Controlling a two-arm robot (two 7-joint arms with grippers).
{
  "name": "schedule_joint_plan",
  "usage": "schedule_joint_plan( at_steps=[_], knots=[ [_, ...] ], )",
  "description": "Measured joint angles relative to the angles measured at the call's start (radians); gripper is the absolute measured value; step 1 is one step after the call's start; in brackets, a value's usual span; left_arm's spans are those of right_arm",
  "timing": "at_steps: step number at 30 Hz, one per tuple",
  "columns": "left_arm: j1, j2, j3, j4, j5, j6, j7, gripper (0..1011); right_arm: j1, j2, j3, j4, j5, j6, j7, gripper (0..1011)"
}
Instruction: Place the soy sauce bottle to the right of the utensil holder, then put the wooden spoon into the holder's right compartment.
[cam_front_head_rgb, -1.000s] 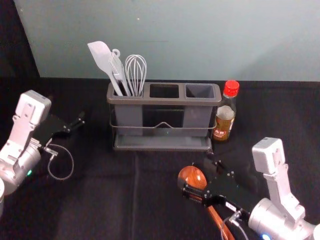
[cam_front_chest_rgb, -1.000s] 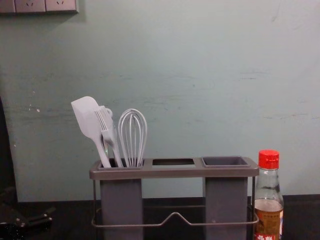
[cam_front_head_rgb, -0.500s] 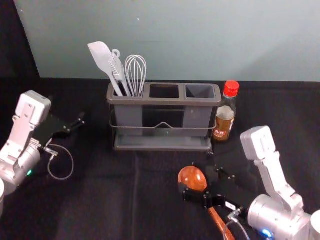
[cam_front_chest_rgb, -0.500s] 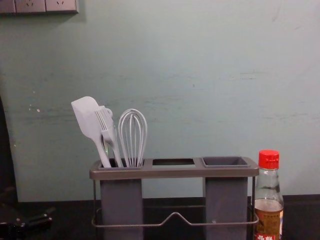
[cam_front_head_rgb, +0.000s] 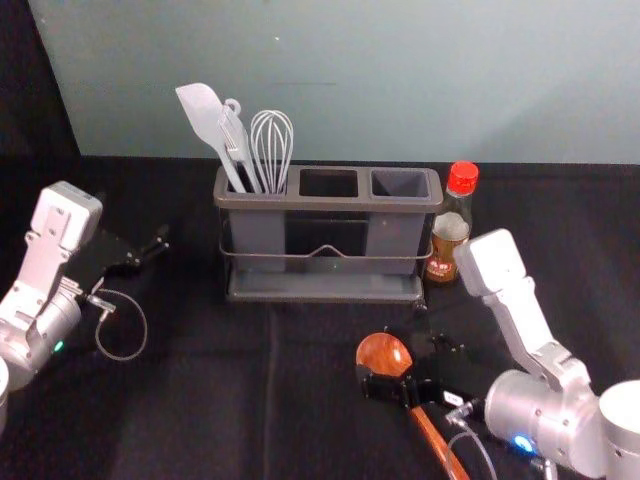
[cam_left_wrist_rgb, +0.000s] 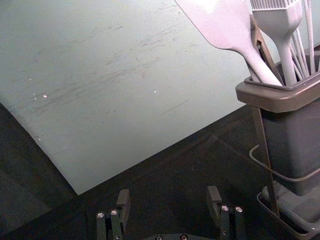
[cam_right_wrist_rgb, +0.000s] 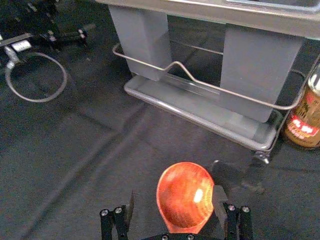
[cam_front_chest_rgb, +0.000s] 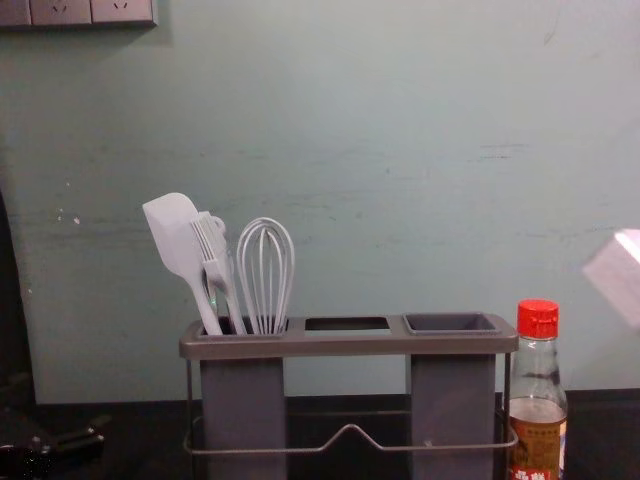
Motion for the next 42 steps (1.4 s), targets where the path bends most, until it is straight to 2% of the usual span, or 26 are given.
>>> schedule_joint_plan(
  at_steps=[4,16,42],
  knots=[
    [0.0,0.0,0.0,0.0,0.0,0.0,0.0,1005,0.035,-0.006,-0.027,0.005,-0.041,0.046,-0.016,1003],
    [0.0,0.0,0.0,0.0,0.0,0.0,0.0,1005,0.125,-0.056,-0.074,0.096,-0.096,0.132,-0.014,1003],
    [0.0,0.0,0.0,0.0,0.0,0.0,0.0,1005,0.134,-0.093,-0.072,0.133,-0.163,0.143,0.015,1003]
  ],
)
